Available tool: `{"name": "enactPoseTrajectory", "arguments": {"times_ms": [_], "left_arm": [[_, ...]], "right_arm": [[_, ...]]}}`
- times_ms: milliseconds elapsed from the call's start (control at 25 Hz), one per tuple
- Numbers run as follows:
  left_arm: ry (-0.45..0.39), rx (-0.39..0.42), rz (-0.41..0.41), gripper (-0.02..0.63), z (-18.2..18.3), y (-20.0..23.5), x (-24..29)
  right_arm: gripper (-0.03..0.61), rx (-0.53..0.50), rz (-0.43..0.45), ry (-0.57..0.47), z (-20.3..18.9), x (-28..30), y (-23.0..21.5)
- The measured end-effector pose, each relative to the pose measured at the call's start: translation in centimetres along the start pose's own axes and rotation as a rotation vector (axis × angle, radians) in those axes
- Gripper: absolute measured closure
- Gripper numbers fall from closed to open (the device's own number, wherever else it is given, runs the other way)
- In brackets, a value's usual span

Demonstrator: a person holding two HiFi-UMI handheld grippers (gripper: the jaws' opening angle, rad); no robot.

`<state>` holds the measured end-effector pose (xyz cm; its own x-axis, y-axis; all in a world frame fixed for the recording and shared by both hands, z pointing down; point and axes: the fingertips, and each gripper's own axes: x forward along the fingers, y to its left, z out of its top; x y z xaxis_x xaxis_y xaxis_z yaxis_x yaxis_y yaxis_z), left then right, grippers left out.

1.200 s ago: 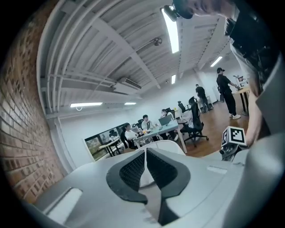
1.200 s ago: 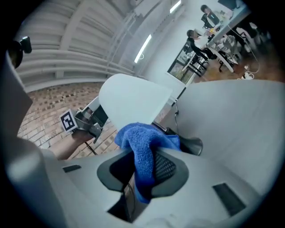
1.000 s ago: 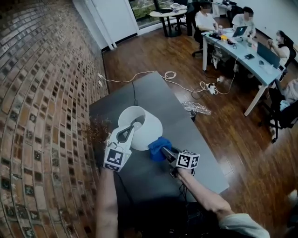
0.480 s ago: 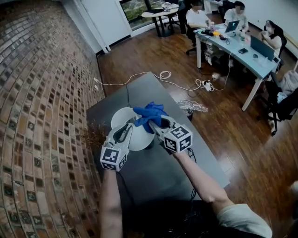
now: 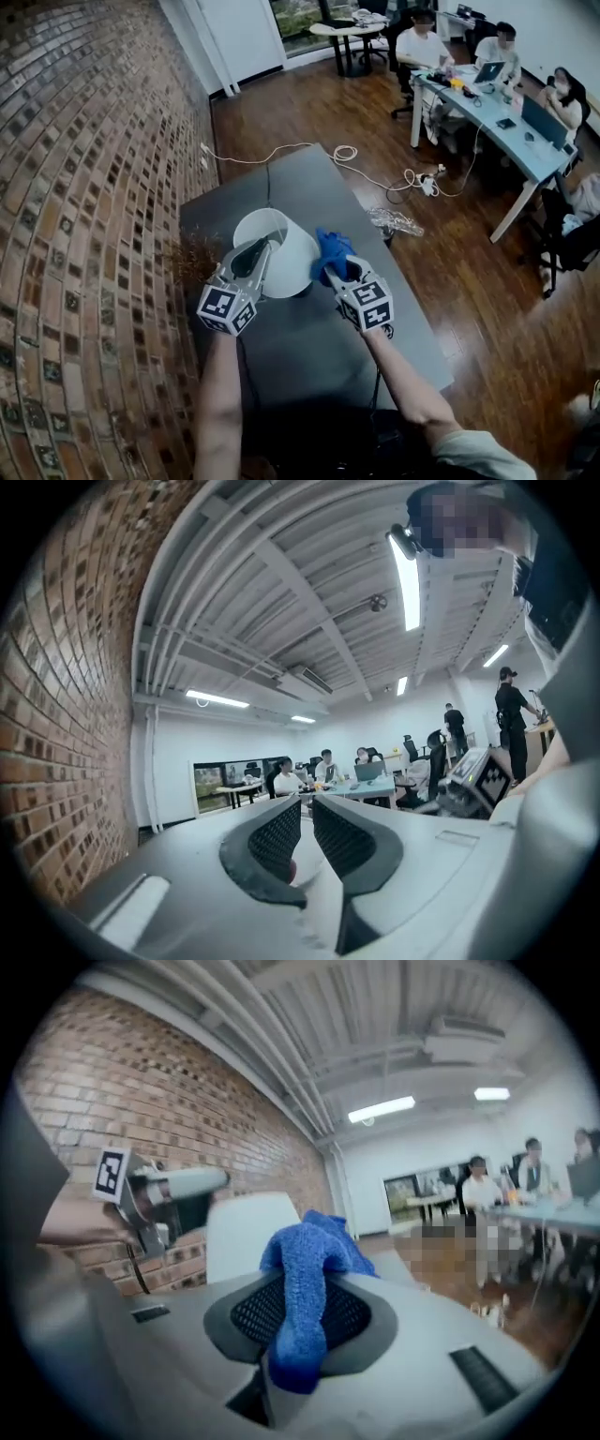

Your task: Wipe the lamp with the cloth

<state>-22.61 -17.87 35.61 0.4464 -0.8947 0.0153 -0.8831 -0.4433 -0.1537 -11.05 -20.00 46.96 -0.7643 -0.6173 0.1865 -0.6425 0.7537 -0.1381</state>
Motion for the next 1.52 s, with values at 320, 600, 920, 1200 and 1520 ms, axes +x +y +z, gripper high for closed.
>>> {"name": "enactPoseTrajectory", "arguments": {"times_ms": [320, 600, 920, 1200, 1520], "left_arm": [[-0.071, -0.084, 0.002, 0.584, 0.6, 0.2, -0.5], [-0.074, -0.084, -0.001, 0.595, 0.6, 0.0, -0.4], [-0.079, -0.104, -0.021, 0.595, 0.6, 0.2, -0.5], [-0.078, -0.107, -0.021, 0.604, 0.6, 0.1, -0.4], [-0.118, -0.095, -0.109, 0.604, 2.4, 0.1, -1.6]], "right_arm": [[0.482, -0.587, 0.063, -0.033, 5.1, 2.2, 7.9], [0.482, -0.473, 0.056, 0.298, -9.3, 0.2, 4.6], [0.482, -0.538, 0.061, -0.143, 10.7, -0.9, 11.1], [0.482, -0.515, 0.070, 0.089, -3.1, 1.8, 9.3], [0.482, -0.357, 0.101, 0.224, -6.6, -0.9, 7.5]]}}
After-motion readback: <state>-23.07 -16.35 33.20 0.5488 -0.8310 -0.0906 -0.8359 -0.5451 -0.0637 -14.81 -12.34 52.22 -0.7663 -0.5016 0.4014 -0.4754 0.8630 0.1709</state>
